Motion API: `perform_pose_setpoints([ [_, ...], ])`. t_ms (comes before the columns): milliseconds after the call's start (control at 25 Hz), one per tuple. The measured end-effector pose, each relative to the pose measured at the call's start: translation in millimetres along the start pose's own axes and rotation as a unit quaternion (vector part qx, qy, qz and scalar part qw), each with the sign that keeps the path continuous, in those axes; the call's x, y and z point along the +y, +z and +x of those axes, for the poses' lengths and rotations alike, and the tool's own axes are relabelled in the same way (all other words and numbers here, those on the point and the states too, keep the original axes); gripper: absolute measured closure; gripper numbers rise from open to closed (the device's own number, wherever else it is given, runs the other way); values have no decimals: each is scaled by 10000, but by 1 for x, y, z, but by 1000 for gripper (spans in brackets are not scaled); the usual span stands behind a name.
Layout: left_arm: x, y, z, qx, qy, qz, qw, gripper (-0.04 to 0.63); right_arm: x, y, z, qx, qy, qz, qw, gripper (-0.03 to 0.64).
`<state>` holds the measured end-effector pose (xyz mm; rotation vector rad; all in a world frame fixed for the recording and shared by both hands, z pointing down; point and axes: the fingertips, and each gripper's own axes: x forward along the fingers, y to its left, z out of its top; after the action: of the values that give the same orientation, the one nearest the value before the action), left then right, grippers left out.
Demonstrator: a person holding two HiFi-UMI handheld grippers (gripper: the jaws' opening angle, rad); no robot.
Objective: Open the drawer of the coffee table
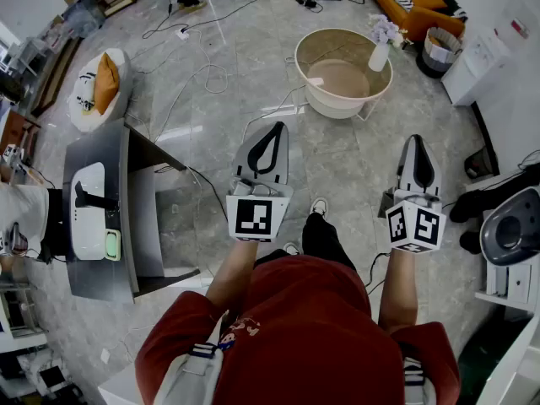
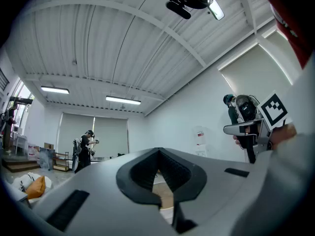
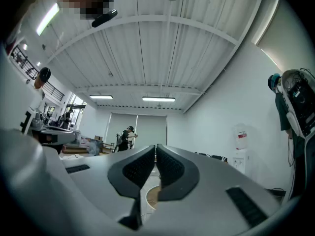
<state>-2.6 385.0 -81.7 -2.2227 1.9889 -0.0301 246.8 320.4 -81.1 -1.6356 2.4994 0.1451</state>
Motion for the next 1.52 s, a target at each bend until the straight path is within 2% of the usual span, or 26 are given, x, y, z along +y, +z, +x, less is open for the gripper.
perform_pose_setpoints([
  [160,-1,1,1,-146,28,45,9999,583,-3,-6,-5,58,11,37,10000,591],
  [320,3,-4,-1,13,42,3,10000,583,-1,-10,-2,65,-27,131,9999,591],
  [400,5,-4,0,-42,48,29,10000,583,1,-11,0,56,-24,145,9999,591],
  [560,2,-10,3,104,-18,-16,9999,583,6,-15,3,51,145,197,9997,589],
  [840,5,-25,35,185,-107,-37,9998,583,3,-43,32,362,140,171,9991,589],
  [1120,28,-44,96,338,-181,20,9993,583,-7,-72,98,484,22,338,9983,589],
  [1520,51,-62,228,452,-416,157,9980,583,-52,-110,209,663,-254,549,9960,589],
])
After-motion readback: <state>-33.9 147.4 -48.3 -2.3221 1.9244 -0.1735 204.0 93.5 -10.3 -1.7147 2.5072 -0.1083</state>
